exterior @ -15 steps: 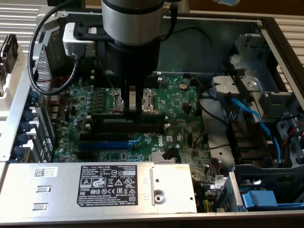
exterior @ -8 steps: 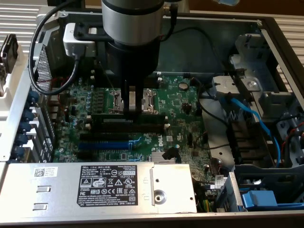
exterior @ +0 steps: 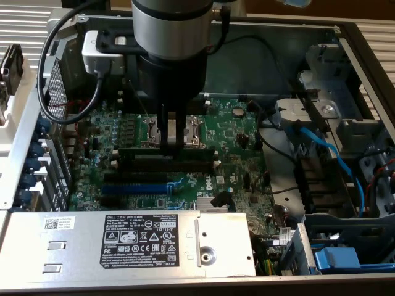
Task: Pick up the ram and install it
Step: 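Insert the ram into the slot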
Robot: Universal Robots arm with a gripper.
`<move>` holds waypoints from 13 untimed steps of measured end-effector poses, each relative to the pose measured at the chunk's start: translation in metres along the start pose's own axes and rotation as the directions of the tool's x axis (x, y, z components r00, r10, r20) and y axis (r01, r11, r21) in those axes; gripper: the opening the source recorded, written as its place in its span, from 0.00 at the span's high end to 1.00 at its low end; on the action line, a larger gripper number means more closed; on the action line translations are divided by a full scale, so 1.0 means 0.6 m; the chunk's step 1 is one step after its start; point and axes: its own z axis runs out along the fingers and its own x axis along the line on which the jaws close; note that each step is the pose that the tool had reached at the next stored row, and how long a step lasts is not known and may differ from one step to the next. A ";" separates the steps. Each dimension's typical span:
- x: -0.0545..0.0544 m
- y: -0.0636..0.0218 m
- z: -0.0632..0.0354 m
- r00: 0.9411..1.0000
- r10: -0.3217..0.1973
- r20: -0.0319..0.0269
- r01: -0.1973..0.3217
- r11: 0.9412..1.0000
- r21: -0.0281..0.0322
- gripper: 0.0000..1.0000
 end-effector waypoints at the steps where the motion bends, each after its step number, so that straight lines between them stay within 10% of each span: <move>1: -0.001 0.000 0.000 1.000 0.000 0.000 0.000 1.000 0.000 0.88; 13: -0.002 0.001 0.003 1.000 0.000 0.000 0.000 1.000 0.000 0.88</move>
